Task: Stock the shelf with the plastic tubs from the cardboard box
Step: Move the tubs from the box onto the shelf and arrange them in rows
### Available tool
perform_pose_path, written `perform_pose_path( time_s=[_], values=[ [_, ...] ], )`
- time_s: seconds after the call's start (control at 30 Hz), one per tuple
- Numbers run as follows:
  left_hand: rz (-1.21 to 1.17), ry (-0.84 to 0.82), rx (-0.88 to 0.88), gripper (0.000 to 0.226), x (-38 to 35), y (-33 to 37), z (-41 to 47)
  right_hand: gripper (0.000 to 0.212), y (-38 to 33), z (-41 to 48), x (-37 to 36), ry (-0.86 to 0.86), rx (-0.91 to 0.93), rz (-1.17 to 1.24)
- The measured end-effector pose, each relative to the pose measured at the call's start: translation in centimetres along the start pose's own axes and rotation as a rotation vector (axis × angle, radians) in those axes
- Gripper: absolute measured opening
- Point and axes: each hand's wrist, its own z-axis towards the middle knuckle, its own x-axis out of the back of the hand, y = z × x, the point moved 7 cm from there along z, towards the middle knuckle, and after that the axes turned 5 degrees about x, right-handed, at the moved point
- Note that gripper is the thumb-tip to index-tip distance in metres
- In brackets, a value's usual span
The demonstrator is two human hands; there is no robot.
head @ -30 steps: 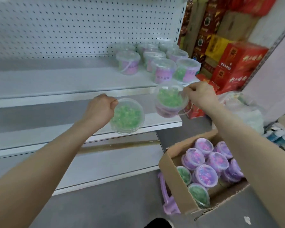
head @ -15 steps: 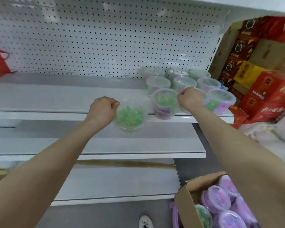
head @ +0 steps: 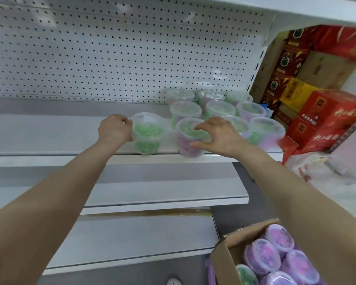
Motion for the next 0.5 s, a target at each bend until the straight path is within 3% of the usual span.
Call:
perform_pose_path(
  time_s=[0.1,0.37,0.5],
  values=[
    [-0.070,-0.008,0.019,0.036,-0.8,-0.8,-0.2,0.096,-0.4,-0.9,-0.9,-0.069,0.082,-0.216],
    [0.134,0.125,-0.257,0.034,-1.0,-0.3,-1.5,0.045,-1.1,-0.2,-1.6,0.093,0.074,-0.223],
    [0.118,0.155,-0.501,0.026,-0.4,0.6,-3.3,0.051,-0.5,0.3,-0.9,-0.006,0.013,-0.133]
  ],
)
